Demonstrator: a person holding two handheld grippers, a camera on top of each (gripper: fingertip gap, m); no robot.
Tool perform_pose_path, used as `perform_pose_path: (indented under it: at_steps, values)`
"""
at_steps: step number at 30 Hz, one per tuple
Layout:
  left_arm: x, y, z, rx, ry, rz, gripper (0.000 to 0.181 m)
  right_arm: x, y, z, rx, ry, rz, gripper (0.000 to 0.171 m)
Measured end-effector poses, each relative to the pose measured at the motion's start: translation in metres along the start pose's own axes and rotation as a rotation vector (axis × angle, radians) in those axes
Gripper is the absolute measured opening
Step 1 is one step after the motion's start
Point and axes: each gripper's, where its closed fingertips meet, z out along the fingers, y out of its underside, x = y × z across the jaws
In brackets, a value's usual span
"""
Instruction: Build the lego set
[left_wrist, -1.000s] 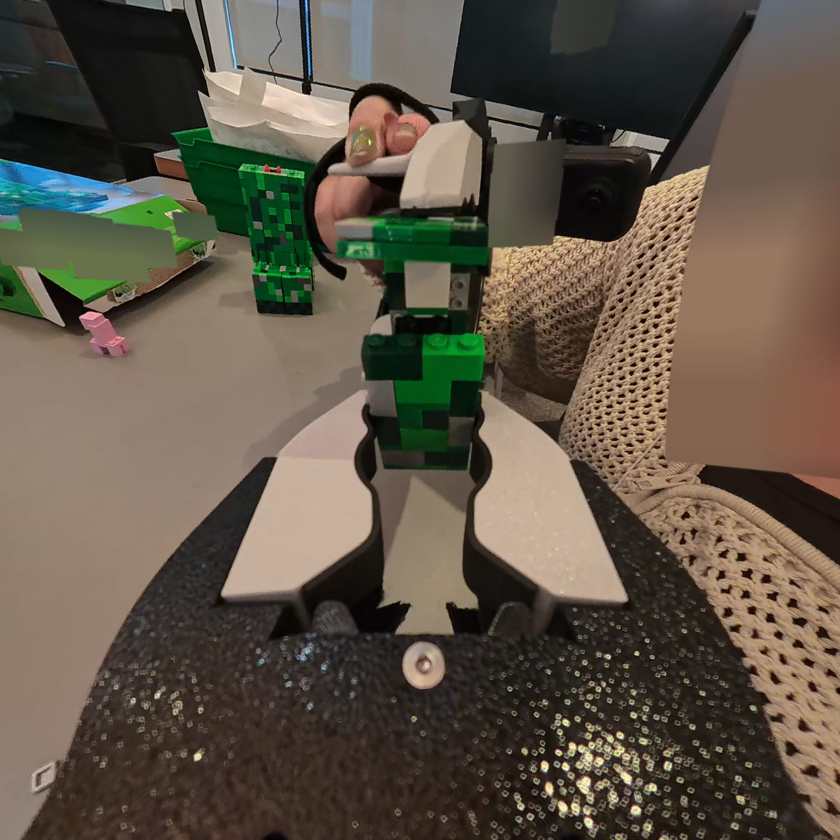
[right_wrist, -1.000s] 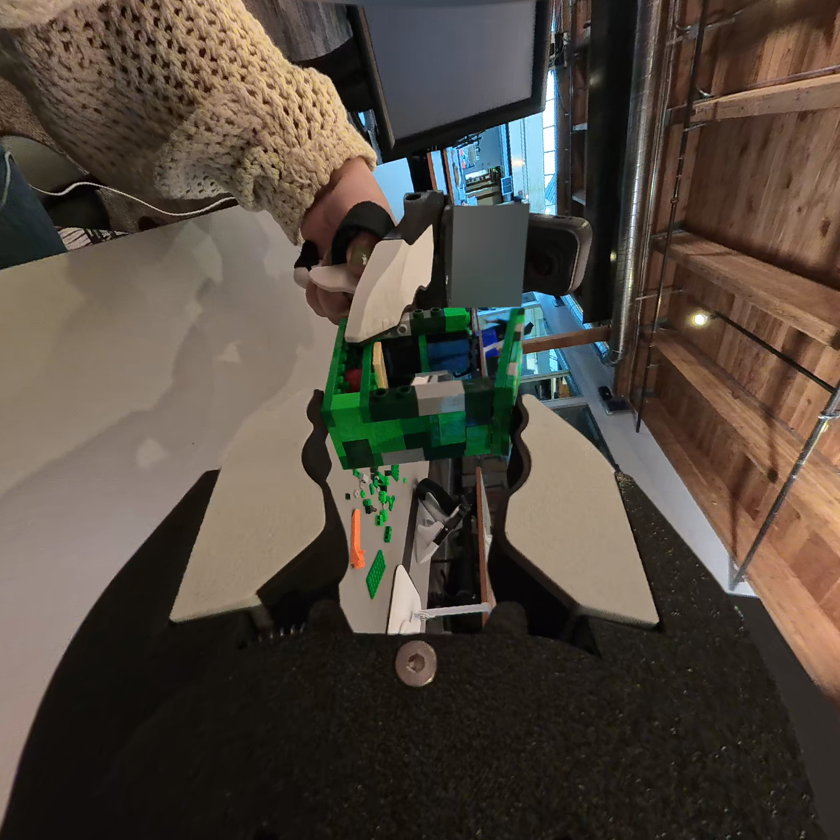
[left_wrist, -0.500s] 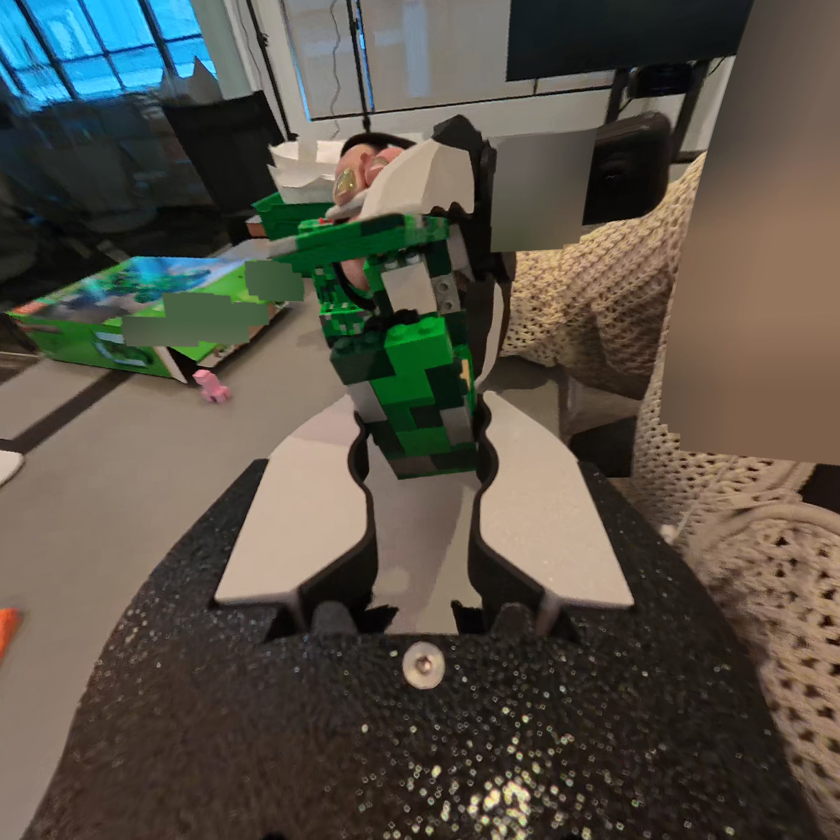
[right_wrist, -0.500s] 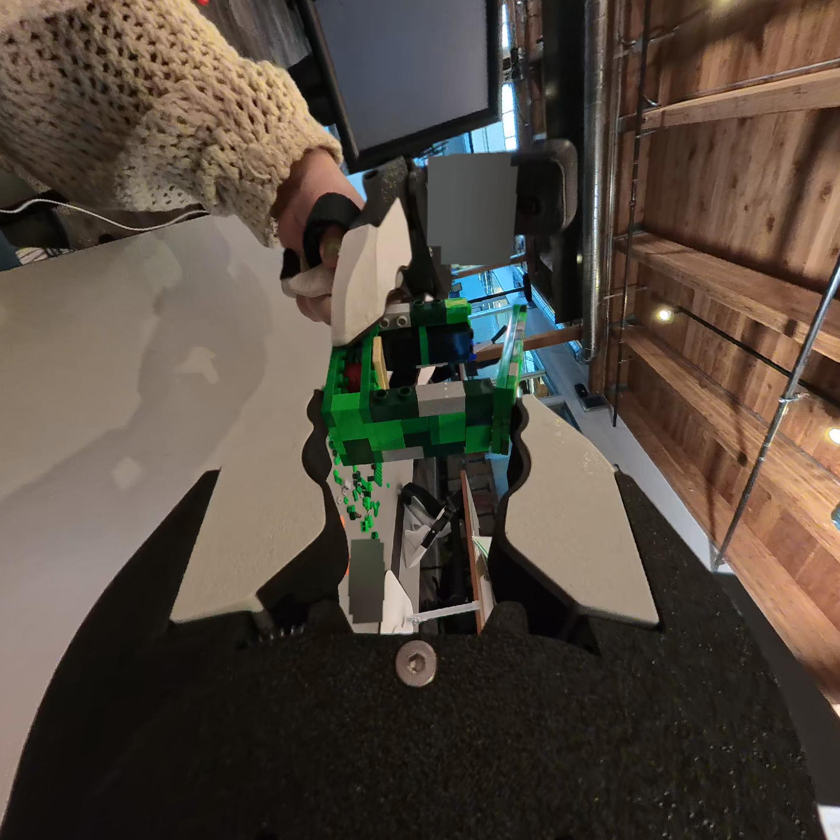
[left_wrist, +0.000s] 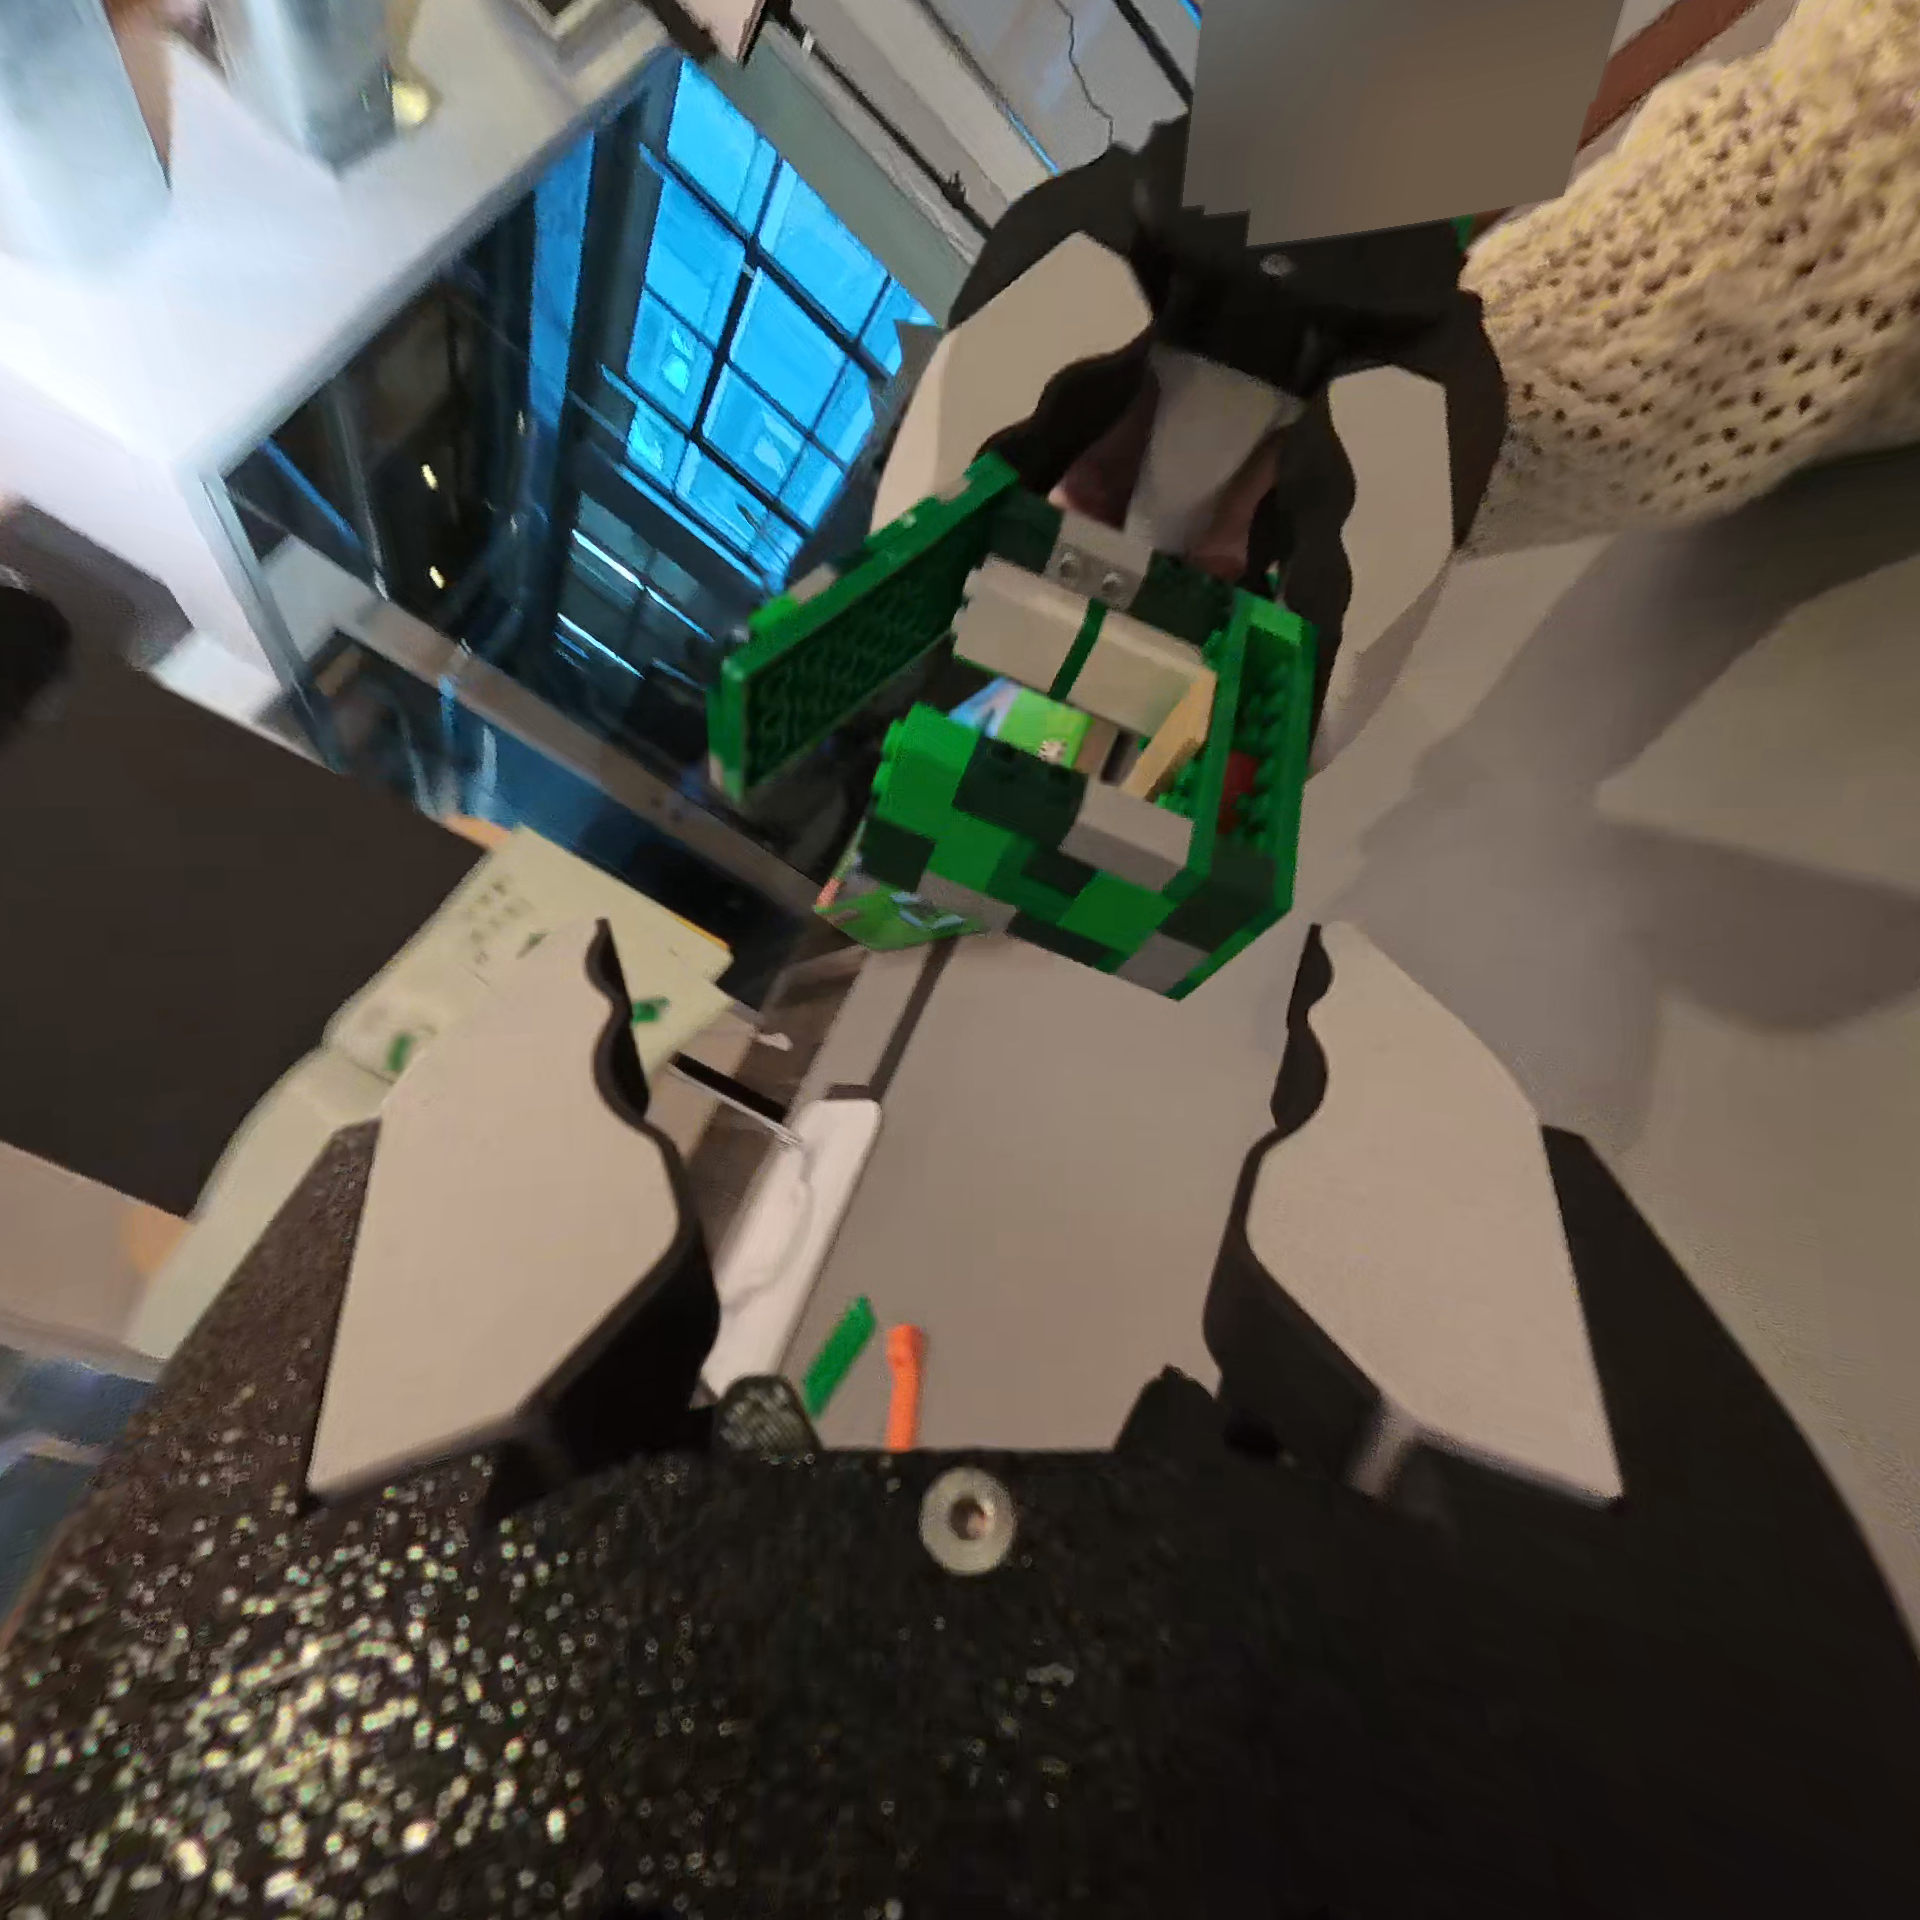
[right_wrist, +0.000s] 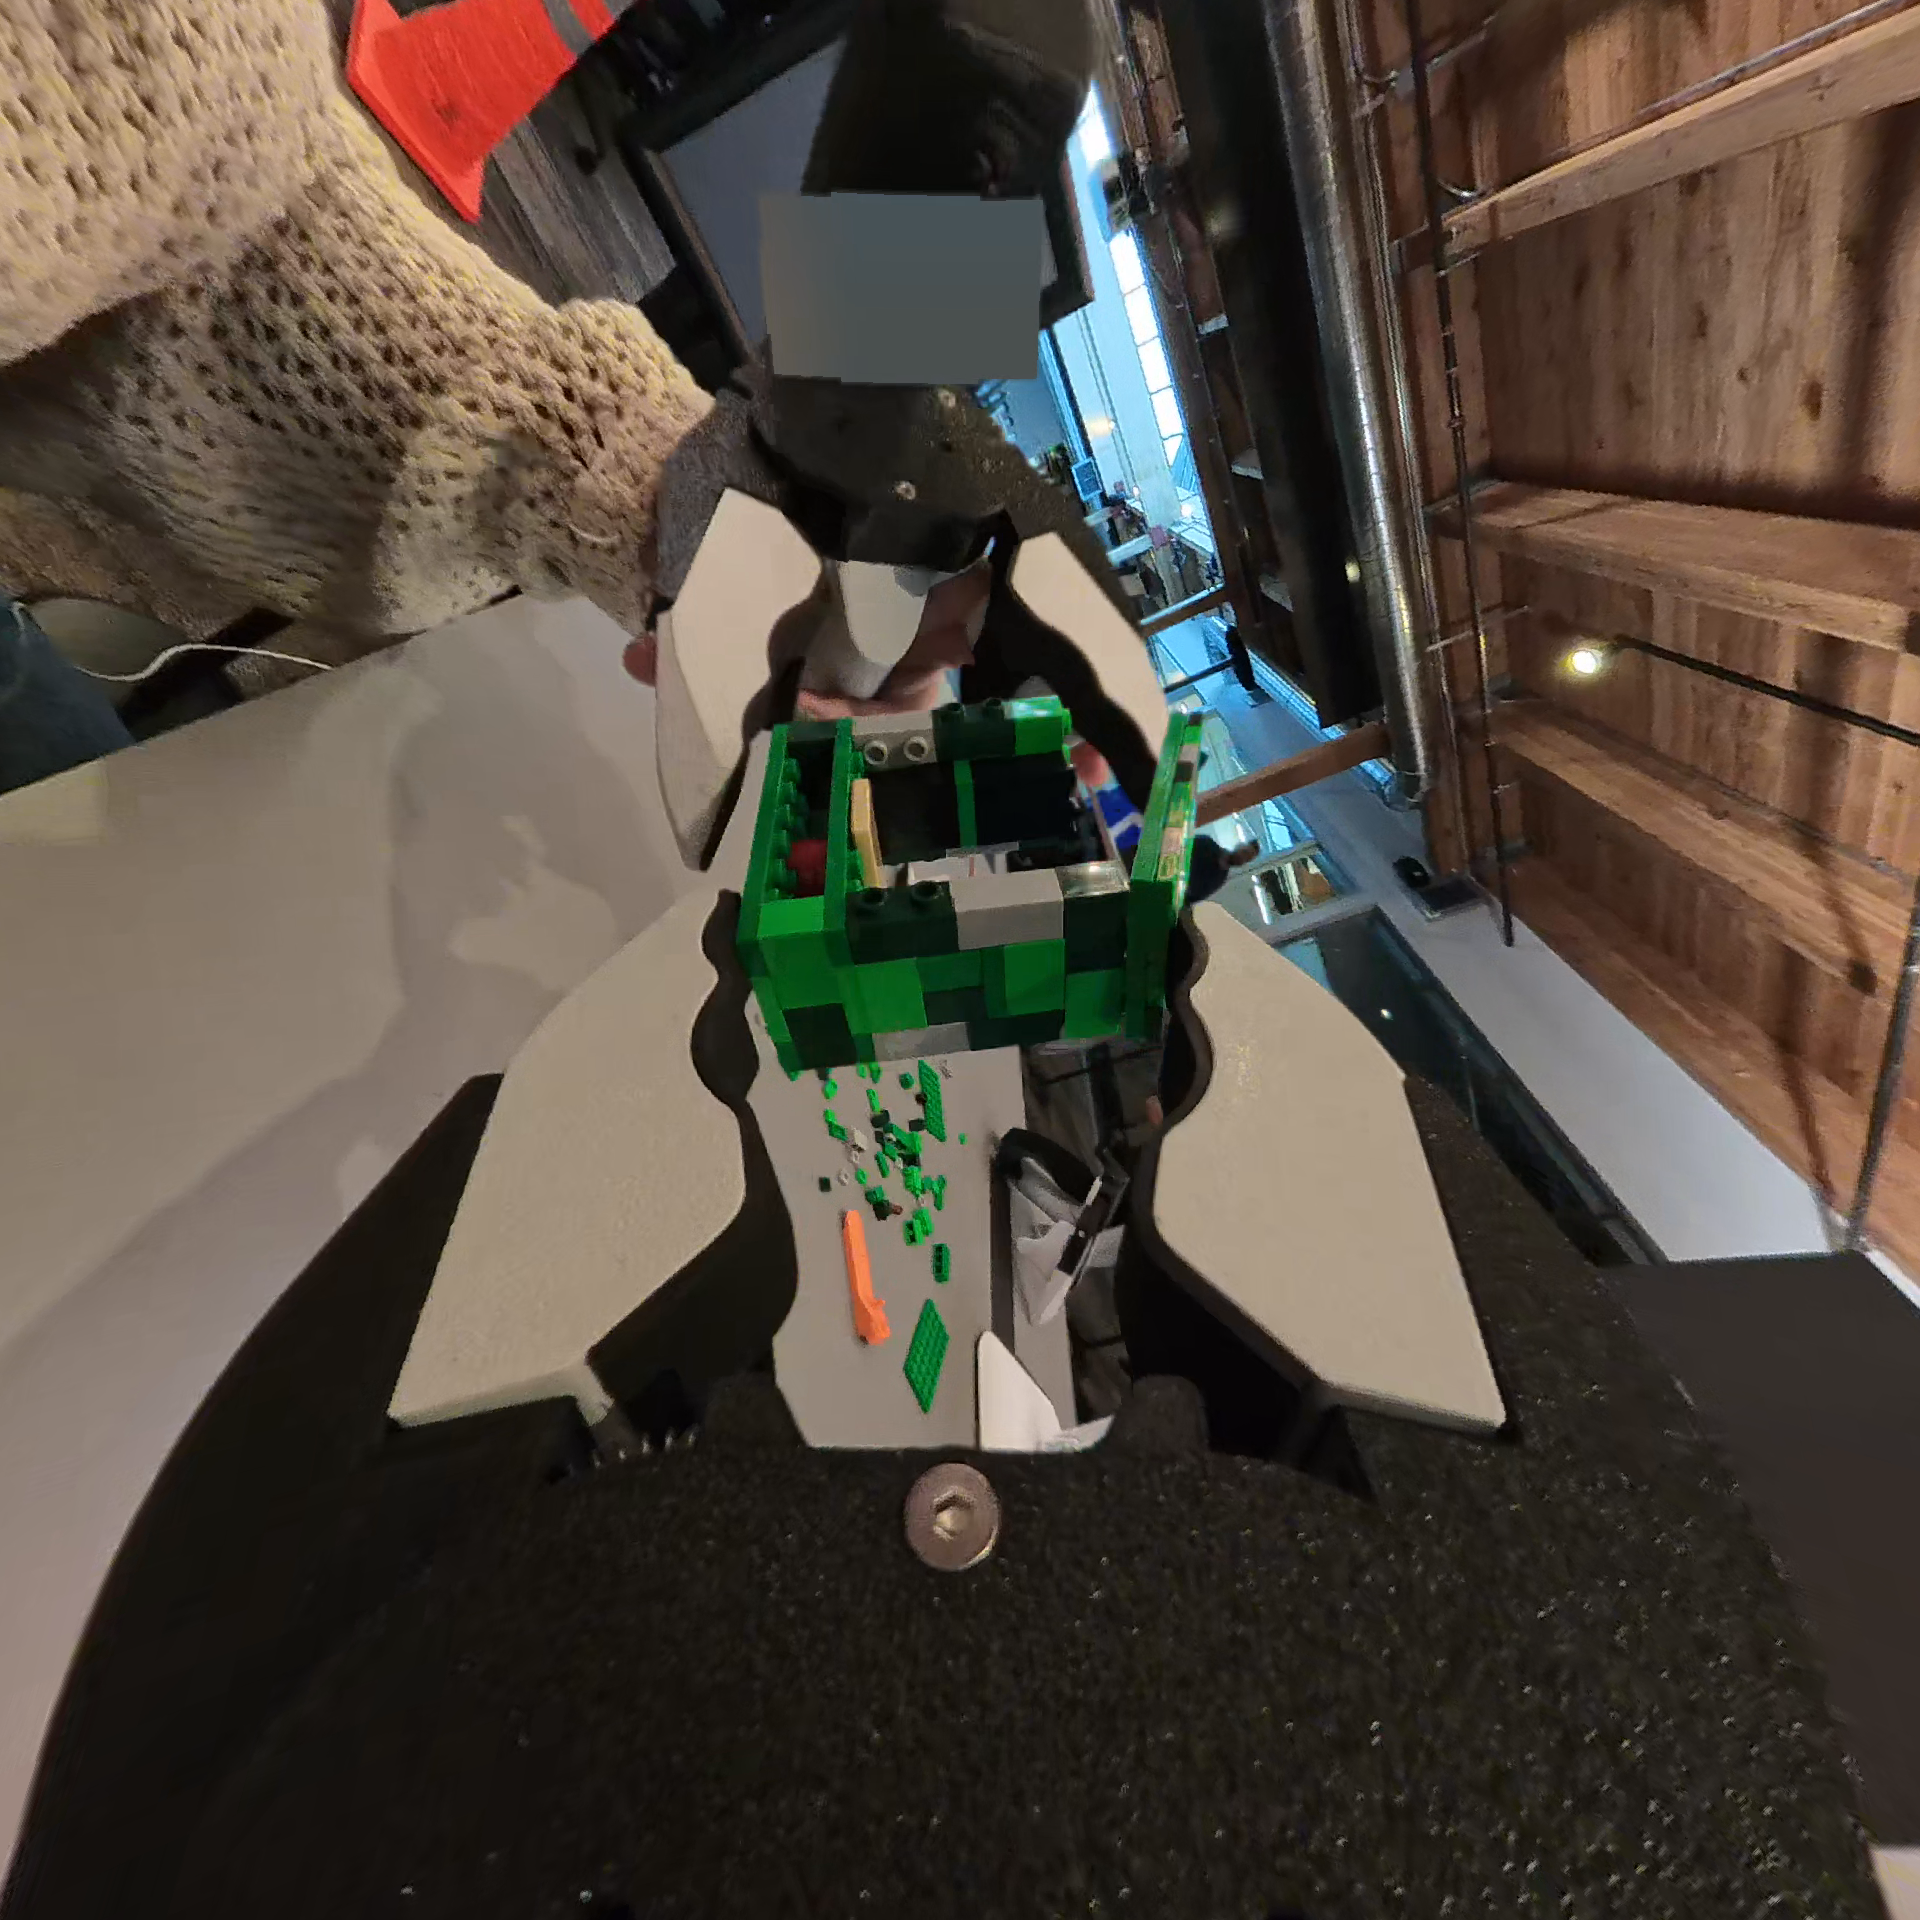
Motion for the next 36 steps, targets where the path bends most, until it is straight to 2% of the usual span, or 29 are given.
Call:
perform_pose_path:
  at_steps: [6, 9, 15, 23, 36]
  values:
    - [0.008, -0.014, 0.01, 0.001, 0.039, 0.263, 0.111, -0.005, -0.002, -0.002, 0.012, -0.052, 0.028, 0.077]
    - [0.013, -0.02, 0.012, 0.025, 0.078, 0.287, 0.103, -0.006, -0.002, -0.003, 0.013, -0.067, 0.038, 0.077]
    - [0.01, -0.02, 0.016, 0.026, 0.039, 0.276, 0.078, 0.004, -0.005, -0.009, 0.033, -0.046, 0.078, 0.078]
    - [0.013, -0.026, 0.014, 0.08, 0.04, 0.255, 0.078, 0.003, -0.006, -0.01, 0.033, -0.068, 0.094, 0.078]
    - [0.013, -0.015, 0.017, 0.03, 0.029, 0.264, 0.077, 0.0, 0.008, -0.007, -0.038, -0.079, 0.062, 0.078]
